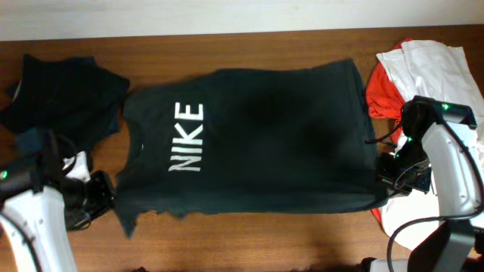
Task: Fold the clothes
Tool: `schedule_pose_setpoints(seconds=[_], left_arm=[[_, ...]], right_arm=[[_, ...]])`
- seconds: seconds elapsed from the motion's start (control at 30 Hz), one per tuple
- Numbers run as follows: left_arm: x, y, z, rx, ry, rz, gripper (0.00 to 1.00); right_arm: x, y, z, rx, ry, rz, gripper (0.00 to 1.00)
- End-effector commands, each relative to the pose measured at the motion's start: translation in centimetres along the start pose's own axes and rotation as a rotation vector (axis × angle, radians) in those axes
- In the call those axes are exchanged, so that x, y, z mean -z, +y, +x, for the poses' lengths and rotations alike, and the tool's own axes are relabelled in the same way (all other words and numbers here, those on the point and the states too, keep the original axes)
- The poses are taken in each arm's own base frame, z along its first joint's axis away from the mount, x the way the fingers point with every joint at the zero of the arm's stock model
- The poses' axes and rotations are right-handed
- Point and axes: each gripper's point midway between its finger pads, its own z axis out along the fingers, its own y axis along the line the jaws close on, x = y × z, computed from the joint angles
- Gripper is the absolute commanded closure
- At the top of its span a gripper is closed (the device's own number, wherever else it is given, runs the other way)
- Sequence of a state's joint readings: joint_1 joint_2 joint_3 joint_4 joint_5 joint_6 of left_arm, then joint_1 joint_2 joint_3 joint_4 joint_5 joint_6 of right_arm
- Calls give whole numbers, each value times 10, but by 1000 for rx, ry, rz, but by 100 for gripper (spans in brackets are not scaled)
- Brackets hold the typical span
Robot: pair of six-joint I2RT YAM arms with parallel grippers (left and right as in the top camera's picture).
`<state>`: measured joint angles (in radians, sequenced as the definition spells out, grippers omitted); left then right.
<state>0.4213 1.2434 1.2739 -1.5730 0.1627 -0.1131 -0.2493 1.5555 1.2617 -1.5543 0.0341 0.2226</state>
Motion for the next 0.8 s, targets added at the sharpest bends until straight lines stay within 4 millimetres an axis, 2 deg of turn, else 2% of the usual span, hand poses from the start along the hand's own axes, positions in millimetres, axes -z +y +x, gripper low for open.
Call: schedule_pose_setpoints(seconds=[0.0, 0.1, 0.2, 0.27, 0.33, 0.37, 0.4, 0.43, 0.5, 0.53, 0.57, 0.63, 0.67, 0.7, 0.73, 0.77], left_arm=[[6, 15, -3, 90, -56, -34, 100], [-10, 8, -17, 90, -61, 15, 100], [-30, 5, -23, 92, -39, 46, 100], [-33, -4, -34, 84, -61, 104, 100], [-27, -20, -63, 49, -174, 194, 100], [-22, -28, -83, 24, -254, 234, 100], [-16, -40, -108, 2, -348, 266, 100], [-13, -53, -126, -22, -408, 290, 100], [-14, -79, -148, -89, -449, 319, 100], [-13, -92, -157, -122, -455, 330, 100], [-10, -111, -176, -161, -463, 342, 100], [4, -135, -207, -200, -495, 360, 100], [22, -151, -234, -233, -549, 370, 100], [41, -165, -256, -255, -609, 385, 100], [70, -181, -285, -287, -714, 414, 100], [130, -205, -325, -330, -917, 472, 100]], right_arm=[[2, -5, 2, -22, -20, 19, 96], [2, -3, -4, -23, -46, 12, 96], [2, -2, -5, -23, -48, 9, 96], [3, -1, -10, -24, -70, 1, 96], [8, 16, -30, -10, -148, -88, 96], [17, 31, -45, 32, -214, -168, 96], [37, 49, -72, 74, -336, -258, 96], [50, 53, -88, 80, -411, -281, 96], [80, 63, -113, 97, -532, -331, 96], [98, 66, -124, 104, -593, -349, 96], [126, 70, -141, 114, -685, -367, 96], [169, 80, -164, 150, -837, -397, 96], [215, 90, -184, 179, -1000, -434, 96], [250, 99, -193, 204, -1125, -472, 96], [292, 107, -199, 242, -1274, -520, 96], [374, 110, -197, 241, -1560, -605, 96]])
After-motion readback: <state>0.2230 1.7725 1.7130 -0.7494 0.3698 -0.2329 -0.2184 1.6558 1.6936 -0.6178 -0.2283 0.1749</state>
